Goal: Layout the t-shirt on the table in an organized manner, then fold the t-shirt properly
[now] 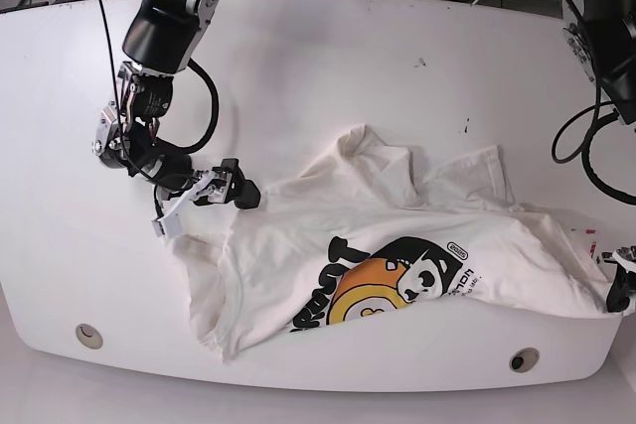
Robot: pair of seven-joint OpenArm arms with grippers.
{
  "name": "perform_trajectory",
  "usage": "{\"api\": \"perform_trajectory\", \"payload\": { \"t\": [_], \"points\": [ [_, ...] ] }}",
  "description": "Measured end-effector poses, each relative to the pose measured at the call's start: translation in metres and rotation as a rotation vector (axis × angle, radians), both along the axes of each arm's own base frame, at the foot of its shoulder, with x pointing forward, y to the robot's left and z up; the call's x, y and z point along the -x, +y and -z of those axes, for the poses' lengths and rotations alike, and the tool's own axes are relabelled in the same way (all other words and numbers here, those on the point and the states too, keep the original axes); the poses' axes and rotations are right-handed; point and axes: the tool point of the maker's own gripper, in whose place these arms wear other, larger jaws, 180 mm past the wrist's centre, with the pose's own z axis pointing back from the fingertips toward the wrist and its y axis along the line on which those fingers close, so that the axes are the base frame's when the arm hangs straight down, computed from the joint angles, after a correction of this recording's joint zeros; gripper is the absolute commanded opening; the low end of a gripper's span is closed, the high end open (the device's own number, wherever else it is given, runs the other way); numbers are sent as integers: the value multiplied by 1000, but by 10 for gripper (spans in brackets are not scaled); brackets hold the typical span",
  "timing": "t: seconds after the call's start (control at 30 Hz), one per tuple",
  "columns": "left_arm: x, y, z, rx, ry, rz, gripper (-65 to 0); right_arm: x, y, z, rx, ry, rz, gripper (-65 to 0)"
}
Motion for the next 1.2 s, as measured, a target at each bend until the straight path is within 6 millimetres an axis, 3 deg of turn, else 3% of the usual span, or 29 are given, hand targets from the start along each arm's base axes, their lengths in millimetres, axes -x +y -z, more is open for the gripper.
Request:
{"api": "perform_trajectory", "payload": {
  "t": [0.17,0.47,0.7,0.87,1.07,1.2],
  "points": [
    [5,1,11,-4,26,-2,-650,-5,11,14,-67,44,4,0],
    [5,0,14,-1,34,-1,-650,-17,21,8,-100,30,5,0],
    [6,0,15,-2,38,-2,-650,-28,30,-2,-117,-2,6,-130],
    [6,0,15,-1,36,-1,-650,-40,27,-8,-154,-35,43,-146],
    [6,0,15,-1,37,-2,-650,-36,36,17,-202,57,47,-143],
    [6,0,15,-1,37,-2,-650,-37,39,19,-237,53,66,-146]
  ]
}}
